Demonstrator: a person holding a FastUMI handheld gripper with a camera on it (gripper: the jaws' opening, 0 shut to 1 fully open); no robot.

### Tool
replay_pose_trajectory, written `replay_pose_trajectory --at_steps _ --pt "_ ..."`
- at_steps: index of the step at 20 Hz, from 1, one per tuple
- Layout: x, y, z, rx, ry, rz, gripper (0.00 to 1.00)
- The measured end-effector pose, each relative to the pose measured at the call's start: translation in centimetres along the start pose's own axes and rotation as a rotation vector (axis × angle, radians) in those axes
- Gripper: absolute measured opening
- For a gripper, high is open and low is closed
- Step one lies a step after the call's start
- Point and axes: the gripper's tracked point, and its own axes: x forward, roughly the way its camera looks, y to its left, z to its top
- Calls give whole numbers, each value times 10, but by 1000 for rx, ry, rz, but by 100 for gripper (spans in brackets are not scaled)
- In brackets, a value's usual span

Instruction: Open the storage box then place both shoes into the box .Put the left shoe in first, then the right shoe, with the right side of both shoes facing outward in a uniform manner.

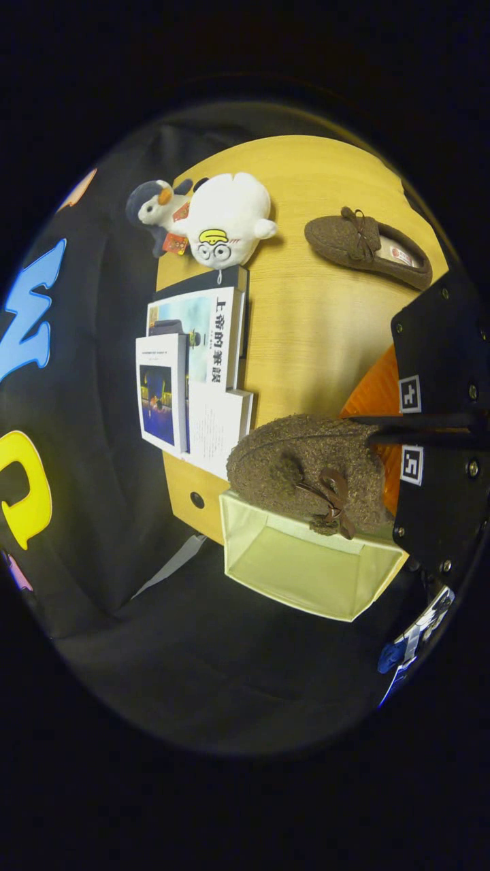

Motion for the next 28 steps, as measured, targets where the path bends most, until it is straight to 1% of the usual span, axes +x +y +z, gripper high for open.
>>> replay_pose_trajectory --at_steps 3,6,11,19,28 --pt "-6 24 21 -16 -36 40 3" --pt "-10 47 34 -49 -55 61 3" --pt "3 81 45 -74 -37 89 3" --pt "37 128 45 -129 18 106 3" --pt "84 152 26 -165 94 91 3"
